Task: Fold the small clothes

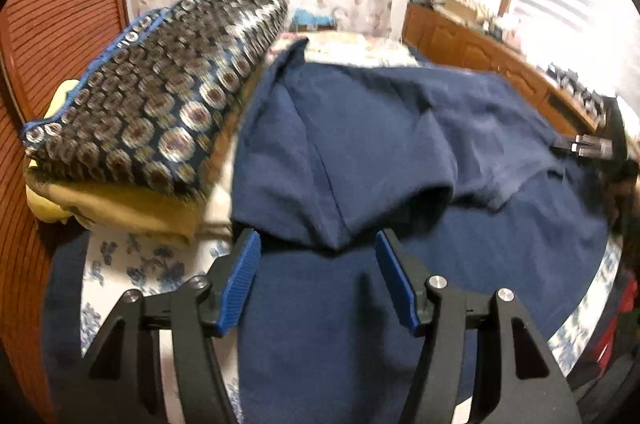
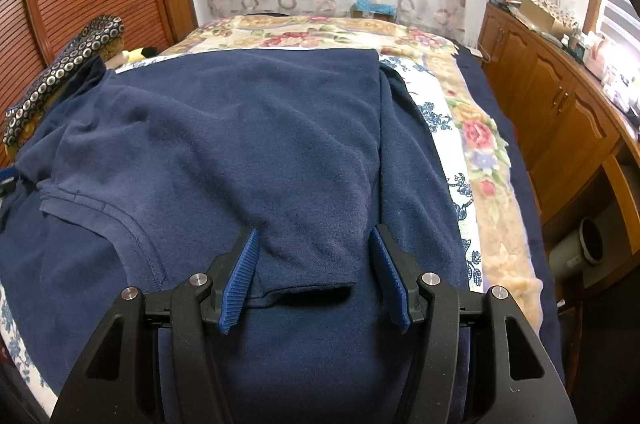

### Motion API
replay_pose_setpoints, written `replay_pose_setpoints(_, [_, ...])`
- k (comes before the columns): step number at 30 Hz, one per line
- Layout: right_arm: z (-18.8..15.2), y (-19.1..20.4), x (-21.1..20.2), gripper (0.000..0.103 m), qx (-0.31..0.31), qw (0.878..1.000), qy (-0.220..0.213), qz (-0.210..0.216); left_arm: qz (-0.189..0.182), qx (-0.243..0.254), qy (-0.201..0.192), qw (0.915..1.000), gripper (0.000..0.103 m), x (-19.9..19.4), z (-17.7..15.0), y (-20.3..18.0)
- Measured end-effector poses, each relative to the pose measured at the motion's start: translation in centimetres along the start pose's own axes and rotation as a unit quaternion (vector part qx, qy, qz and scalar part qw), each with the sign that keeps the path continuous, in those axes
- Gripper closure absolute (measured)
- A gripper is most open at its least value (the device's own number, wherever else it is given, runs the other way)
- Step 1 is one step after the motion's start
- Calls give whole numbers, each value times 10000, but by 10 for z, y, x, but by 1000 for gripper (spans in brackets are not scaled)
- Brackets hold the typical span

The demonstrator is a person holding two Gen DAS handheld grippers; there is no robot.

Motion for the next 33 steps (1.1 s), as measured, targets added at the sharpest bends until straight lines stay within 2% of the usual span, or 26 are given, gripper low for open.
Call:
replay_pose_setpoints(1, [0,1,0,45,-1,10000,0,-2,33,-22,-37,10000,51,-2,2,2])
replay_pose_setpoints(5, [0,0,0,45,-3,10000,0,-4,107,-74,-146,9998,61,-2,17,11])
replay_pose_setpoints(11, [0,1,0,45,-4,10000,-1,-6,682,245,166,9972,62,18,16,16])
replay_pose_setpoints(16, [0,1,0,45,-5,10000,-2,-7,951,463,332,9938,62,28,5,19])
replay_pose_setpoints(21, [0,1,0,45,-10,10000,0,-19,844,444,279,9951,64,26,4,17])
replay_pose_setpoints(22, [0,1,0,44,-8,10000,-1,-30,780,463,277,9955,74,26,4,14])
replay_pose_setpoints(25, [-2,-1,0,44,-15,10000,-5,-42,524,485,231,9972,83,22,6,4])
replay_pose_setpoints(28, [-1,1,0,44,-7,10000,-2,-34,409,466,187,9979,83,19,9,-4])
replay_pose_setpoints(33, [-1,1,0,44,-10,10000,-3,-36,546,353,336,9973,83,28,13,3])
Point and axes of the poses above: each gripper's, at about its wrist camera, not at the fingertips, and x roughly the way its jaws point, y to its left, z to its top, the point moved 10 cm from there along x, roughly the way its jaws point, and after that the axes turned 2 degrees about x, right-handed, at the moved point
